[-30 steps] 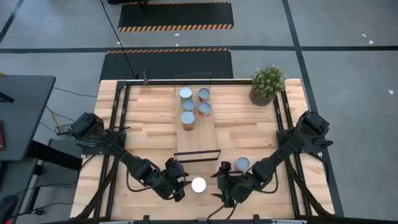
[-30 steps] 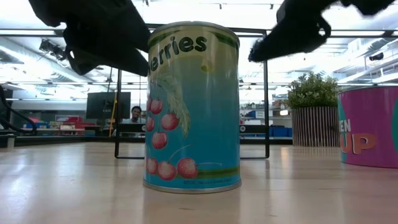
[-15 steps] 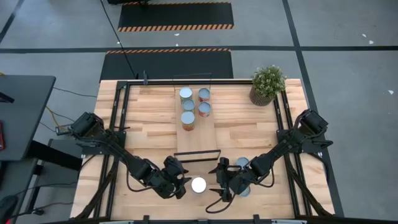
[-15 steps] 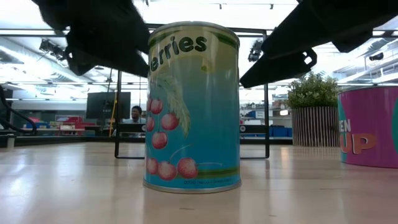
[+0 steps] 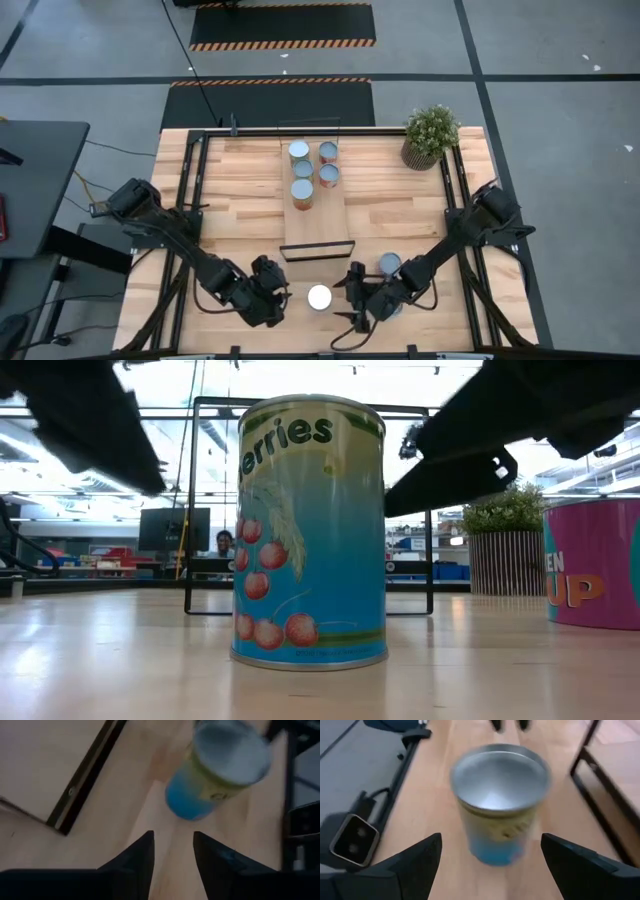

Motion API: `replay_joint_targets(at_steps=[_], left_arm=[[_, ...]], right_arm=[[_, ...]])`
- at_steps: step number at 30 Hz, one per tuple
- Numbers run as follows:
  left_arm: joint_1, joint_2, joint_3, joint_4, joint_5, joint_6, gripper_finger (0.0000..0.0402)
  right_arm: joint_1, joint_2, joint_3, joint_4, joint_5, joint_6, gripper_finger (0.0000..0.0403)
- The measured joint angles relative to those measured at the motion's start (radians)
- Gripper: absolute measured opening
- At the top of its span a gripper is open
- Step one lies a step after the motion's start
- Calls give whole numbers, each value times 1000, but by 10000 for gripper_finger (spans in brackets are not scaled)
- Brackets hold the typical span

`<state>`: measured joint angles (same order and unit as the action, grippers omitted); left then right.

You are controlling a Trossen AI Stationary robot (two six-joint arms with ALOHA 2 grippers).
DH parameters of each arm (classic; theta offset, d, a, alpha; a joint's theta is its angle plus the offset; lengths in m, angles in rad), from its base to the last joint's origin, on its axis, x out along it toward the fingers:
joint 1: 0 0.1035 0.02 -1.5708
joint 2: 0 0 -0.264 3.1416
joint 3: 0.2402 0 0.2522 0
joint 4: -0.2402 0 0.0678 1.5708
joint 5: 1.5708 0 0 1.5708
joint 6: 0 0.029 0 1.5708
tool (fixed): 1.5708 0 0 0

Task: Pick and place cans onto a shelf
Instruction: Put the red can on the shelf

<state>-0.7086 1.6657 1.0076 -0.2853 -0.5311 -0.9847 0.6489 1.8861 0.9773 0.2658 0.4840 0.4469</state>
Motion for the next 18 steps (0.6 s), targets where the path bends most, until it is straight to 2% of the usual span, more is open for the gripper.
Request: replay_joint_targets(at_steps=[4, 9, 18], left_arm=[[2, 28, 0, 48, 1, -26, 132], [4, 69, 0, 130, 4, -26, 124], [10, 77, 0, 123, 12, -26, 123]], right_arm=[[13, 78, 77, 2, 58, -10, 348], [-6, 141, 151, -4, 65, -28, 348], [-2, 134, 221, -68, 49, -38, 348]])
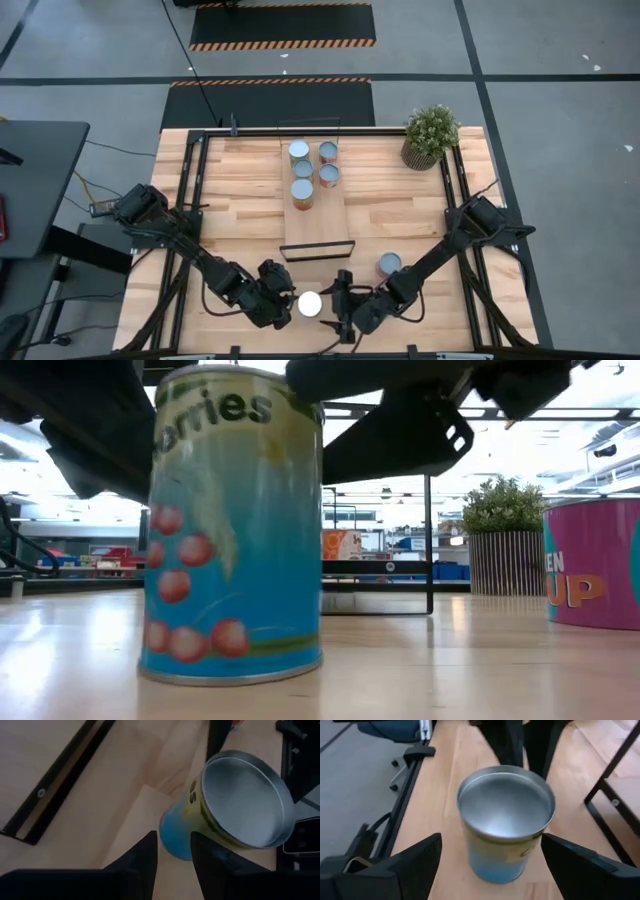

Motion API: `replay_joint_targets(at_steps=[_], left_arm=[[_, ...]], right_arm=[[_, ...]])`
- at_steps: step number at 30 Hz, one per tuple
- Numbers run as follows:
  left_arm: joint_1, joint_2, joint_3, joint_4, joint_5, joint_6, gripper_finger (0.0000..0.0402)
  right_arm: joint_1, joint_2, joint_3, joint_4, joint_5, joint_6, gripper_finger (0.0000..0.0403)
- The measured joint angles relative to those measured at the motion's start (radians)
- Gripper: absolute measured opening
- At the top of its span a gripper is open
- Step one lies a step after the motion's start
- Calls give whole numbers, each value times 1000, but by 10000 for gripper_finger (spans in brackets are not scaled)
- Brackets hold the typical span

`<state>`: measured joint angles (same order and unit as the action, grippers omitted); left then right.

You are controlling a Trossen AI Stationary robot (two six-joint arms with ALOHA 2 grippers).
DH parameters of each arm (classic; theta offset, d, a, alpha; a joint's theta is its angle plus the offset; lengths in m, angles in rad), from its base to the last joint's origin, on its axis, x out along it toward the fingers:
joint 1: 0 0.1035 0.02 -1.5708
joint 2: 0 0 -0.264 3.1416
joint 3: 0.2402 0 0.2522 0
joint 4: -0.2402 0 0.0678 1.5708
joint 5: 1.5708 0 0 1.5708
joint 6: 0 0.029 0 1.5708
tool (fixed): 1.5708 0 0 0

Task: Pick and place cans onto a shelf
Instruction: Put the red can on the shelf

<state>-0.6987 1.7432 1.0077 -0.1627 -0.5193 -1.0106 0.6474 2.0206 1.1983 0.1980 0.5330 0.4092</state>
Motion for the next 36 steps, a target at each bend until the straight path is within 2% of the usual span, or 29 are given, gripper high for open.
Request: replay_joint_targets(at_steps=[9, 14, 19, 23, 29, 36], left_arm=[[-23, -2, 0, -57, 166, -1, 123], [-58, -2, 0, 18, 208, -2, 123], [-76, 4, 0, 117, 138, -2, 123], [-62, 18, 0, 120, 49, -27, 123], [-30, 30, 0, 103, 26, -35, 123], [-3, 32, 0, 106, 12, -26, 123]], right_arm=[[4, 0, 0, -79, -37, -1, 348], [2, 0, 0, -139, -6, -12, 348], [-25, 2, 0, -202, 65, 11, 348], [-46, 14, 0, -174, 68, 8, 348], [-51, 22, -2, -106, -55, -22, 348], [6, 14, 1, -94, -56, -16, 348]])
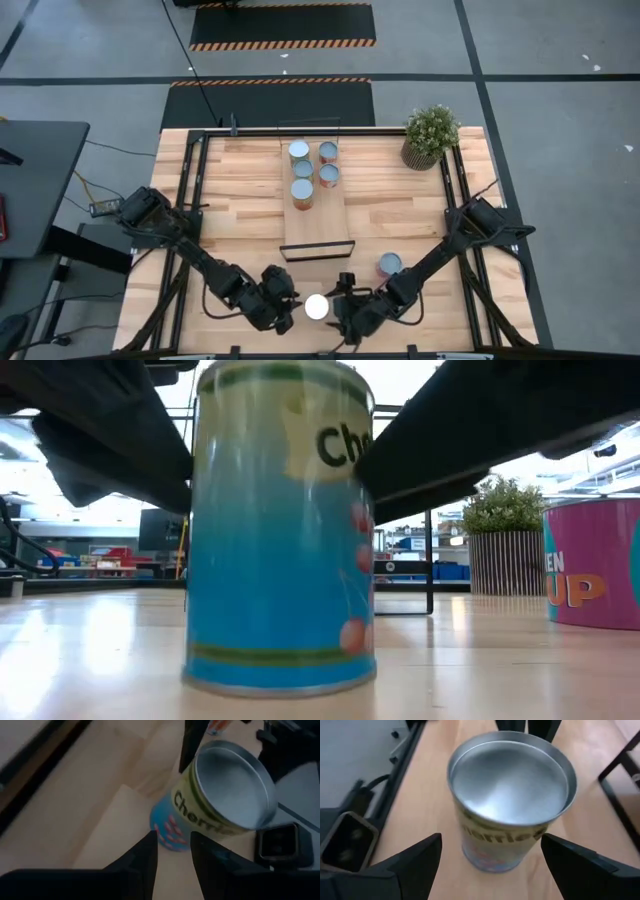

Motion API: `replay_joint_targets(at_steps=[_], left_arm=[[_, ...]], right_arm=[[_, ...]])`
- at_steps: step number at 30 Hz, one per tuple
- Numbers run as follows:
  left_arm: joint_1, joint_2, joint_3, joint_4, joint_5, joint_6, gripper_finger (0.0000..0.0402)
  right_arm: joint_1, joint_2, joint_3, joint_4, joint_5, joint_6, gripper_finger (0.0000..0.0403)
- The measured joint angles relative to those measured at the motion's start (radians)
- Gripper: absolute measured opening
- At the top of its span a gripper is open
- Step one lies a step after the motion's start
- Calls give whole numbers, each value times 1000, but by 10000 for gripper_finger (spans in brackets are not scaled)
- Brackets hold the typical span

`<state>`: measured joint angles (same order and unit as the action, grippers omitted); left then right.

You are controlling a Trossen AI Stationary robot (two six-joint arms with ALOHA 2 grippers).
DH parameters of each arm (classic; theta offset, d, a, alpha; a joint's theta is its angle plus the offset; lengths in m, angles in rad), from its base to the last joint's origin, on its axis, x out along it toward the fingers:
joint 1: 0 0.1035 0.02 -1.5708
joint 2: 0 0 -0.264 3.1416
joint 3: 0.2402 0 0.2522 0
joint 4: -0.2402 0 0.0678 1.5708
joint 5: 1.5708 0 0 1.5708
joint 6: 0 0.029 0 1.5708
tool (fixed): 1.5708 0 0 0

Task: Pick and place cans onto a shelf
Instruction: Put the red can on the shelf

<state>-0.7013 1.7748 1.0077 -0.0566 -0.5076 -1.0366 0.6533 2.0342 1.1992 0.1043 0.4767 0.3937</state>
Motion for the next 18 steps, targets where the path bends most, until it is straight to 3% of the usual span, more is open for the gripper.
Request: replay_joint_targets(at_steps=[8, 18], left_arm=[[-10, 0, 0, 0, 64, -10, 123], [-43, 0, 0, 13, 26, -78, 123]], right_arm=[[27, -4, 0, -15, 0, 34, 348], [-9, -4, 0, -16, -16, 156, 358]])
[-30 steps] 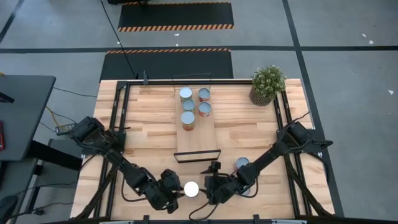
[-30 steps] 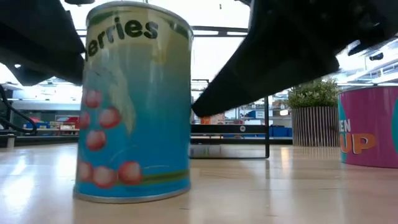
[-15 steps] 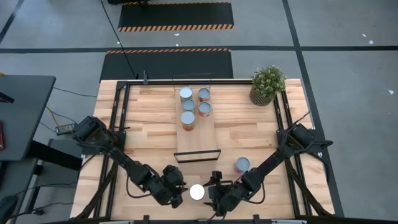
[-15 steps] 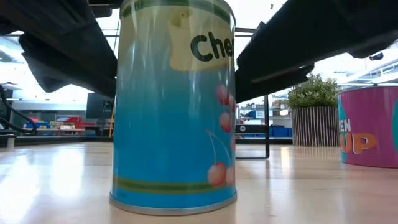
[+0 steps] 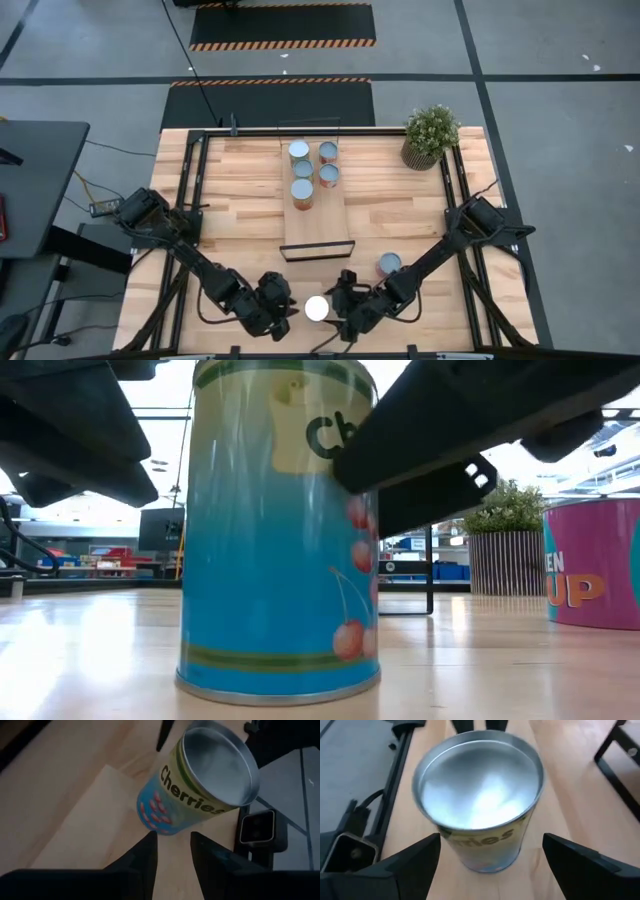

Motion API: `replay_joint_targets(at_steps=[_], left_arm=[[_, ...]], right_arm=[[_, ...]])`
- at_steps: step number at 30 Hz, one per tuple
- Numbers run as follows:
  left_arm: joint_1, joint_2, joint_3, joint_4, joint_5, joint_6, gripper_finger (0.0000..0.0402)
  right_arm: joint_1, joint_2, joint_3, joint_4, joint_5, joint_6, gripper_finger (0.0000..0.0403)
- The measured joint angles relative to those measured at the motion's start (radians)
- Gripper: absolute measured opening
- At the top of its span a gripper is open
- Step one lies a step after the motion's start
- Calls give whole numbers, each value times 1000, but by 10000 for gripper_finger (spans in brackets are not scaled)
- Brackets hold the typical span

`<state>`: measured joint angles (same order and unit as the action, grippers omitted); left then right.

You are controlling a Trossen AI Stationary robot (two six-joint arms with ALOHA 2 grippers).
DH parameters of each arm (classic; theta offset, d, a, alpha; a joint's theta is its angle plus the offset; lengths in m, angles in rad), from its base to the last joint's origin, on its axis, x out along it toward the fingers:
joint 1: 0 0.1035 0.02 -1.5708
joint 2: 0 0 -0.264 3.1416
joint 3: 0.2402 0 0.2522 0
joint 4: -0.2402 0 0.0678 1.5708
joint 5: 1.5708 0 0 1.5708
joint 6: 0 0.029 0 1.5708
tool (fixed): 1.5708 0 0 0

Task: Pick and place cans onto a shelf
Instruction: Put the red can on the shelf

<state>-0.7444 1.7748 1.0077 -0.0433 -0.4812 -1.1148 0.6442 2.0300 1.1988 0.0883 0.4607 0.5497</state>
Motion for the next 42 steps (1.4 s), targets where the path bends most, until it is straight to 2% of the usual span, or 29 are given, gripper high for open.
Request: replay_joint_targets(at_steps=[5, 15, 22, 26, 30, 36, 38, 42], left_arm=[[23, 0, 0, 0, -59, 1, 123], [53, 0, 0, 28, -58, 71, 123], [51, 0, 0, 28, -64, 79, 123], [49, -8, 0, 28, -22, 54, 123], [44, -61, 0, 18, 27, 58, 123], [37, -152, 1, 33, 61, 182, 123], [37, -171, 1, 25, 46, 235, 123], [48, -191, 1, 28, -31, 309, 123]], right_arm=[[-14, 20, 0, 32, -3, 0, 377], [-31, 44, 0, 152, 18, -36, 385], [-55, 45, 0, 193, -5, -47, 348], [-61, 27, 0, 197, -82, -53, 325], [-63, -58, -1, 155, -165, -61, 321], [-76, -307, -1, 50, -174, -202, 325], [-95, -407, 0, 3, -127, -243, 325], [-152, -585, 0, -158, 62, -334, 325]])
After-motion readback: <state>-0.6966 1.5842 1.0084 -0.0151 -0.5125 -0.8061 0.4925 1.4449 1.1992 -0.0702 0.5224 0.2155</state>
